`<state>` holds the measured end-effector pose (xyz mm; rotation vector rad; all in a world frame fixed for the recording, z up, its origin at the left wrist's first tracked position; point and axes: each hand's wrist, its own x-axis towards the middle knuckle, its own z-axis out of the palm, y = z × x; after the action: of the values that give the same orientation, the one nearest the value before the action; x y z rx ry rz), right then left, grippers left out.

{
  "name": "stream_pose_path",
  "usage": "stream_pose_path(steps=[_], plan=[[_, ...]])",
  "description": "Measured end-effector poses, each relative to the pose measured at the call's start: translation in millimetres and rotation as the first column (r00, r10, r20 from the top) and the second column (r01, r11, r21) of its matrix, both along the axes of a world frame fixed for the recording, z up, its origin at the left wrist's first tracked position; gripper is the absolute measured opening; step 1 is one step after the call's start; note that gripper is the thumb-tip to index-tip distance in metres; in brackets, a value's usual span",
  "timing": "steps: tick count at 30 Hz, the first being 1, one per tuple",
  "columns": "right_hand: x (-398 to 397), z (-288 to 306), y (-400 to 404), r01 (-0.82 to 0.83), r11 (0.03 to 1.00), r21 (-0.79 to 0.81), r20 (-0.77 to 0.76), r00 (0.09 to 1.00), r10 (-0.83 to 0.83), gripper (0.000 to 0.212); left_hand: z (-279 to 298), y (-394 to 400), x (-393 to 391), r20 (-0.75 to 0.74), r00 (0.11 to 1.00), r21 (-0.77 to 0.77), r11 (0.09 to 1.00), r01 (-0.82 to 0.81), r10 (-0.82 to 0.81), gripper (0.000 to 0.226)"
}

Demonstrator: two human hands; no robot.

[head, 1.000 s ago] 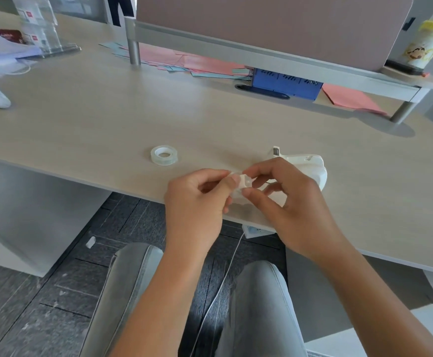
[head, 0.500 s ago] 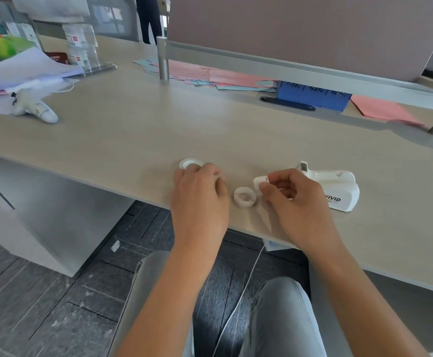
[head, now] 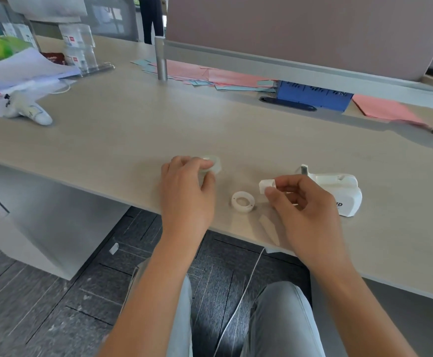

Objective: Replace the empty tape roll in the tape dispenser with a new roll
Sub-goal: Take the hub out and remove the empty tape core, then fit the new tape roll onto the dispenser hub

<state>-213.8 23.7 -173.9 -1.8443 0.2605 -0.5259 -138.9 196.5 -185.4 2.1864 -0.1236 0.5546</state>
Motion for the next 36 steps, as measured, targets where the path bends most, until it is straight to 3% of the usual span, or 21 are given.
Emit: stream_pose_path(steps=[2, 6, 12, 16, 19, 21, 25, 31, 36], plan=[[-4, 3, -1, 0.014, 0.997, 0.073, 0.030, 0.999, -0.016, 0.005, 9, -9, -8, -0.020, 0.991, -0.267, 0.956, 0.125, -0.136, 0.014], [-14, 11, -5, 0.022, 0.988, 0.156, 0.090, 0.995, -0.037, 0.007, 30, -28, -33, -0.084, 0.932, -0.636, 0.739, 0.221, -0.352, 0.011], [-32, 26, -17, 0.067, 0.990, 0.123, 0.203, 0.975, -0.091, 0.018, 44, -49, -57, -0.073, 0.864, -0.804, 0.543, 0.244, -0.498, 0.014], [-42, 34, -21, 0.098, 0.994, -0.043, 0.286, 0.955, -0.081, 0.026, 43, -64, -65, -0.074, 0.817, -0.870, 0.437, 0.227, -0.572, 0.019], [-46, 34, -23, 0.082, 0.979, -0.186, 0.284, 0.959, -0.026, 0.032, 41, -74, -71, -0.091, 0.818, -0.876, 0.437, 0.206, -0.567, 0.021], [-47, 32, -24, 0.051, 0.978, -0.200, 0.251, 0.968, 0.001, 0.036, 39, -78, -75, -0.088, 0.819, -0.885, 0.422, 0.197, -0.568, 0.022], [-50, 28, -25, 0.015, 0.992, -0.123, 0.215, 0.977, 0.011, 0.033, 37, -81, -79, -0.078, 0.811, -0.878, 0.426, 0.220, -0.580, 0.018], [-51, 36, -26, -0.038, 0.998, 0.048, 0.169, 0.985, 0.029, 0.022, 35, -76, -82, -0.100, 0.830, -0.821, 0.517, 0.242, -0.548, 0.025], [-49, 35, -28, -0.044, 0.996, 0.081, 0.175, 0.984, 0.030, 0.023, 38, -75, -86, -0.091, 0.842, -0.778, 0.566, 0.273, -0.531, 0.027]])
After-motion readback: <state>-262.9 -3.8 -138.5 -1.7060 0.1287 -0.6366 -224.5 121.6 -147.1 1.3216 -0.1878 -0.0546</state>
